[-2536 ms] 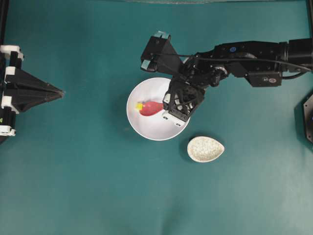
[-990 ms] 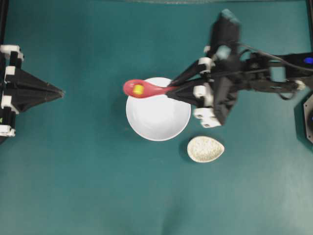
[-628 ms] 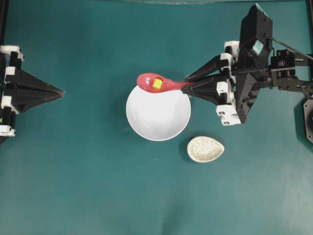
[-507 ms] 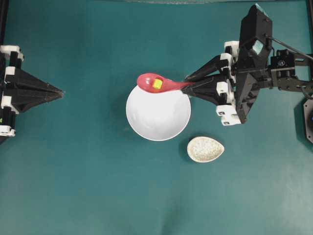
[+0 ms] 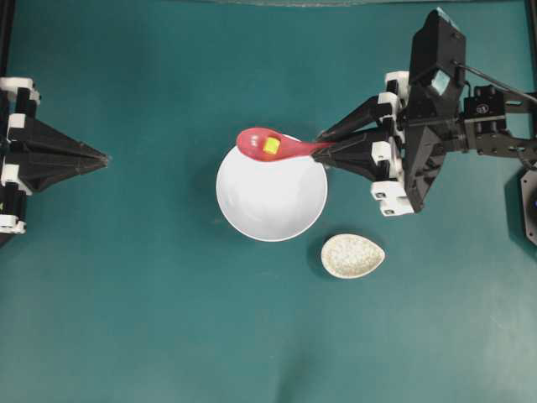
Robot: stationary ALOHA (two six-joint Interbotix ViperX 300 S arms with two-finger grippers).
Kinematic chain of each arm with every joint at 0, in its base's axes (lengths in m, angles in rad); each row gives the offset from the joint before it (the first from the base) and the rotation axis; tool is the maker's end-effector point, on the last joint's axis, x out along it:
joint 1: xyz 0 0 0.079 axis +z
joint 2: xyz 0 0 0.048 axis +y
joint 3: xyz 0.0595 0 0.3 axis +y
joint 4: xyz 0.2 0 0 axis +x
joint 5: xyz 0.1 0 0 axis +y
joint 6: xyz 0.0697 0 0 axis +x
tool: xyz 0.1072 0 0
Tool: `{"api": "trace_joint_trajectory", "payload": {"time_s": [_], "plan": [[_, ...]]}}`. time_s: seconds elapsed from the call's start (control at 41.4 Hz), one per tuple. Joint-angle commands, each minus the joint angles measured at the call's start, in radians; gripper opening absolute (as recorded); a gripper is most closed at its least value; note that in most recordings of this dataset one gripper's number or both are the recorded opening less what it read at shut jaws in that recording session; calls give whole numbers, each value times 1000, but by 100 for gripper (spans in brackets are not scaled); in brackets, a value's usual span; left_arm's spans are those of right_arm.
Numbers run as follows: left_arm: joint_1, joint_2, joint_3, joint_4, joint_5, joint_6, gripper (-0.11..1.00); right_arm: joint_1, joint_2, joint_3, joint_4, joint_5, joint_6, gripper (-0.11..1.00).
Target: Scoop the yellow hexagonal prism block from the bowl with a spoon using the right arm.
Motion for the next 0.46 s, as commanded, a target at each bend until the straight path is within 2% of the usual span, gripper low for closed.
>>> {"api": "trace_joint_trajectory", "payload": {"time_s": [0.0, 0.435], "plan": [[2, 3, -25, 0, -11, 0, 1, 2, -15, -8, -2, -3, 0, 23], [2, 0, -25, 0, -6, -2, 1, 2, -15, 5, -2, 3, 3, 23]]}}
